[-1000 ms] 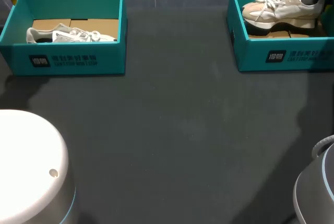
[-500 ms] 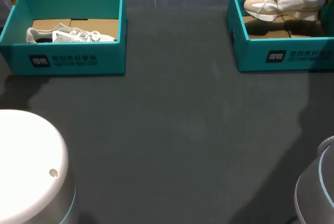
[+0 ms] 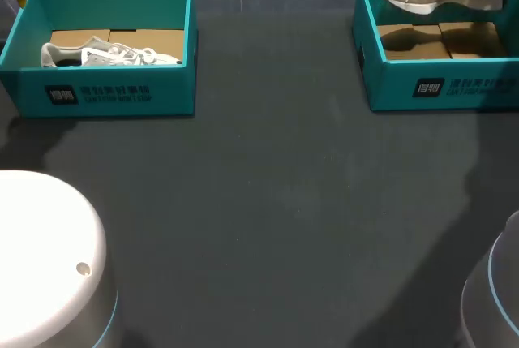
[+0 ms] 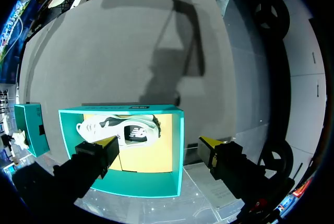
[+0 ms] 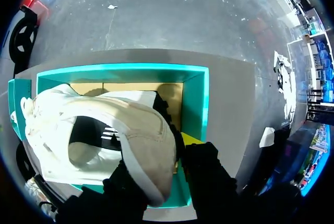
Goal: Take the shoe out of the shoebox, open the shoe tongue, remove and reinsert the insole, then place the shoe into the shoebox
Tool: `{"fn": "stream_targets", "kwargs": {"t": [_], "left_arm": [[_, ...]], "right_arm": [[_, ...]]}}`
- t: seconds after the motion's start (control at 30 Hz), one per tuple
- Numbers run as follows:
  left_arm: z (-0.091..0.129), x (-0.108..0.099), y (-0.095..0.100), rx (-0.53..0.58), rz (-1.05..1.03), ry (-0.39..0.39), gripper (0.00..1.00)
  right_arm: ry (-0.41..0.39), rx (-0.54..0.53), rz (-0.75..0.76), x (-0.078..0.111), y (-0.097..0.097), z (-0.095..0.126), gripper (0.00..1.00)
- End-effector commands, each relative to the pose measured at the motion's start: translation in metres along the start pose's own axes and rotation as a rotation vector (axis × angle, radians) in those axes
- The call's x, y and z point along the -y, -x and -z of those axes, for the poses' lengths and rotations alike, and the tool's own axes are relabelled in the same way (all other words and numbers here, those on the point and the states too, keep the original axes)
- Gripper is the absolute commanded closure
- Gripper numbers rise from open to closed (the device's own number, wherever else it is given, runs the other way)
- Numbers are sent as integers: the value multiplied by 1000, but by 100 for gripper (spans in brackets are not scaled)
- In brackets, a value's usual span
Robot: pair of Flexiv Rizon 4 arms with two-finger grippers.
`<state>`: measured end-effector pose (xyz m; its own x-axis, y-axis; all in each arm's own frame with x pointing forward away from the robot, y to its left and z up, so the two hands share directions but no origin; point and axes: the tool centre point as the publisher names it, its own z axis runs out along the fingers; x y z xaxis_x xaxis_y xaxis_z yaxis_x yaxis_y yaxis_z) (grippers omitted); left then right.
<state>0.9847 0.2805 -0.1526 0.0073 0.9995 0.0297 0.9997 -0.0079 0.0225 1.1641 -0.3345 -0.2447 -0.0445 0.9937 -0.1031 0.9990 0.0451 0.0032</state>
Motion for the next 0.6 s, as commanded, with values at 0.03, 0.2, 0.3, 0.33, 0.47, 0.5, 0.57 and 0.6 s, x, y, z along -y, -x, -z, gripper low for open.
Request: {"fn": "stream_targets", "kwargs": {"t": [0.03,0.2,0.3,0.33,0.47,0.5,0.57,0.6], "left_arm": [[0,1,-1,-2,-1,1,0],[0,1,-1,-2,-1,1,0],[0,1,-1,-2,-1,1,0],[0,1,-1,-2,-1,1,0],[0,1,-1,-2,-1,1,0],[0,1,-1,-2,-1,1,0],[0,1,-1,-2,-1,1,0],[0,1,-1,-2,-1,1,0]], "right_arm": [[11,13,-2,7,-2,30,100],[29,40,-4,13,-5,59,100],[37,55,-7,17,-5,74,100],[39,60,-7,18,-6,79,100],[60,82,-3,25,-7,97,100],[66,85,-5,28,-6,102,100],[76,89,-5,34,-6,111,100],[80,92,-4,36,-6,115,100]]}}
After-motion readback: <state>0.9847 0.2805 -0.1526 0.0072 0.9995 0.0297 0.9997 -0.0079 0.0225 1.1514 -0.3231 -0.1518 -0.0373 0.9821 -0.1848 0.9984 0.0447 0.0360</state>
